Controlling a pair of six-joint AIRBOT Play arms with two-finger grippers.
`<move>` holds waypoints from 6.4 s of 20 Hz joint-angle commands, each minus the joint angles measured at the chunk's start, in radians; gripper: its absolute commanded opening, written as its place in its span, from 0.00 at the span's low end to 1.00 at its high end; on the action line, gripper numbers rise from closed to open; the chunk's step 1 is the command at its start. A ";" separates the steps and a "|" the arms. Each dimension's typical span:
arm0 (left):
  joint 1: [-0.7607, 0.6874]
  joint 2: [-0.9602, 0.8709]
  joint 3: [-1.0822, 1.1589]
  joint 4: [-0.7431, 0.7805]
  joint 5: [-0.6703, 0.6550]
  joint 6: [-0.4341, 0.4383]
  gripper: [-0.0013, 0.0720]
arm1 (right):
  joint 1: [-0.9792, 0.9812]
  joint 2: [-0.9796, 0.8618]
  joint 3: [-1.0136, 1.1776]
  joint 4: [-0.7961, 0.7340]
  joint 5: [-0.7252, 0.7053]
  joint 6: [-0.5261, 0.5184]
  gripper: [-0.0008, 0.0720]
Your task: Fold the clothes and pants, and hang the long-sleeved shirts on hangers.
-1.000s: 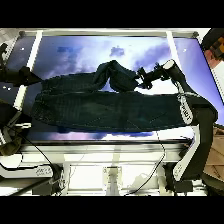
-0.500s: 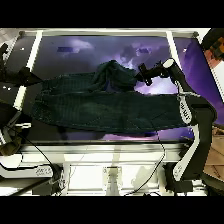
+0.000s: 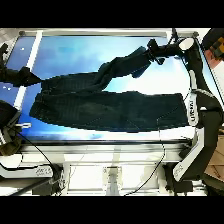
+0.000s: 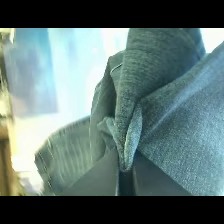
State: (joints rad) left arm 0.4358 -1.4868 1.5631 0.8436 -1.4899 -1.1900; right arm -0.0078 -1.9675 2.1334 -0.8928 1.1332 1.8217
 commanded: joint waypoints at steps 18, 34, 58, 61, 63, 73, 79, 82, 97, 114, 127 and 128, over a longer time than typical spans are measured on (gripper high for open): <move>0.000 -0.001 -0.001 0.000 -0.026 0.000 0.05 | -0.117 0.040 -0.121 -0.423 0.264 0.248 0.72; -0.005 -0.001 -0.001 -0.083 0.013 -0.014 0.07 | -0.210 -0.190 -0.124 -0.021 0.273 0.122 0.66; 0.000 -0.193 -0.060 0.387 0.145 -0.261 0.42 | -0.196 -0.066 -0.050 0.051 0.044 -0.006 0.03; 0.000 -0.193 -0.060 0.386 0.151 -0.257 0.42 | -0.161 0.043 -0.050 0.052 0.085 -0.128 0.02; 0.000 -0.193 -0.060 0.377 0.156 -0.246 0.42 | -0.106 0.108 -0.050 0.054 0.183 -0.200 0.02; 0.003 -0.163 -0.060 0.156 0.170 -0.143 0.41 | 0.239 0.150 -0.092 -0.137 0.582 -0.225 0.46; 0.003 -0.103 -0.060 0.032 0.170 -0.069 0.40 | 0.225 0.148 -0.092 -0.313 0.527 -0.253 0.47; 0.002 -0.089 -0.060 -0.009 0.169 -0.037 0.40 | 0.231 0.138 -0.097 -0.319 0.370 -0.349 0.70; 0.002 -0.082 -0.060 -0.037 0.158 0.020 0.40 | 0.366 0.040 -0.238 -0.470 0.174 -0.507 0.71; 0.002 -0.082 -0.060 -0.073 0.114 0.020 0.40 | 0.203 0.107 -0.001 -0.733 0.134 -0.321 0.03; -0.001 -0.082 -0.060 -0.202 0.075 0.019 0.32 | -0.099 0.220 -0.108 -0.698 -0.332 0.012 0.03; -0.001 -0.082 -0.060 -0.201 0.075 0.019 0.32 | -0.105 0.219 -0.135 -0.718 -0.298 0.026 0.03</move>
State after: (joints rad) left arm 0.4347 -1.5696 1.5036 0.6666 -1.4071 -1.1706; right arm -0.0956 -1.7519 2.0560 -1.5688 0.8299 1.8088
